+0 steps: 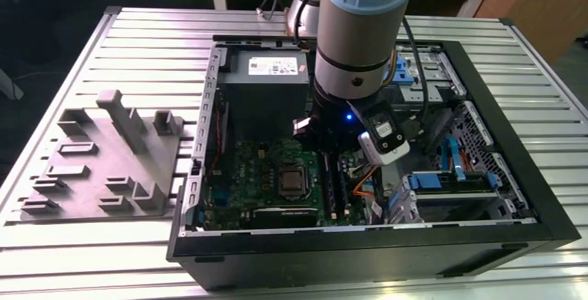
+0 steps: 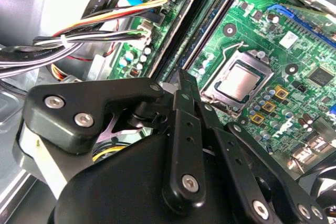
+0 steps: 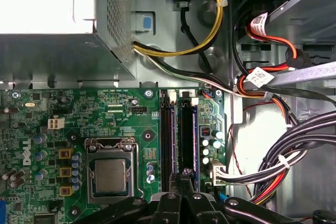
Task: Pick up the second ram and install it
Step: 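Press down the second ram until it locks into place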
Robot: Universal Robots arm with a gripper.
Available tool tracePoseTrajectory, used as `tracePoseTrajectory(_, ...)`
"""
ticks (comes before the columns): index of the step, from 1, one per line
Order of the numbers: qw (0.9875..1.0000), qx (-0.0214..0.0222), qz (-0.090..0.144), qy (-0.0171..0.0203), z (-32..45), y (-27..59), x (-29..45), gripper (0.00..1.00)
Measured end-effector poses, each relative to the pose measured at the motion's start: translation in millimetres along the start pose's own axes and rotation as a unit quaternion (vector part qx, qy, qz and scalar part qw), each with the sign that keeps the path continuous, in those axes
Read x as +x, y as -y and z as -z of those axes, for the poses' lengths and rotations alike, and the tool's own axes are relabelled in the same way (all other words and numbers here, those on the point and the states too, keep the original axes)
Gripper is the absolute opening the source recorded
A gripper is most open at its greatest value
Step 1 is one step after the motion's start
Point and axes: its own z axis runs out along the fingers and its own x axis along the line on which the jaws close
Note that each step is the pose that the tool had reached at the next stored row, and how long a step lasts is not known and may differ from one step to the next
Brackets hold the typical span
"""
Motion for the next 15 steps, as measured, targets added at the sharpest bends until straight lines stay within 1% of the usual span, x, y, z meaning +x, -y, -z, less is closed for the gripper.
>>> tracePoseTrajectory(6, 1.0, 0.0, 0.0, -0.0003, 0.0, 0.1, -0.2, 0.1)
tracePoseTrajectory(7, 1.0, 0.0001, 0.0, -0.0011, 0.0, 0.1, -0.5, 0.1)
tracePoseTrajectory(8, 1.0, 0.0003, 0.0, -0.0027, -0.1, 0.0, -0.8, 0.1)
tracePoseTrajectory(10, 1.0, 0.0009, 0.0, -0.0083, -0.2, -0.1, -2.2, 0.1)
tracePoseTrajectory(11, 0.9999, 0.0011, 0.0, -0.0101, -0.1, 0.0, -2.6, 0.1)
tracePoseTrajectory(15, 0.9999, 0.0011, 0.0, -0.0104, -0.2, -0.1, -2.6, 0.1)
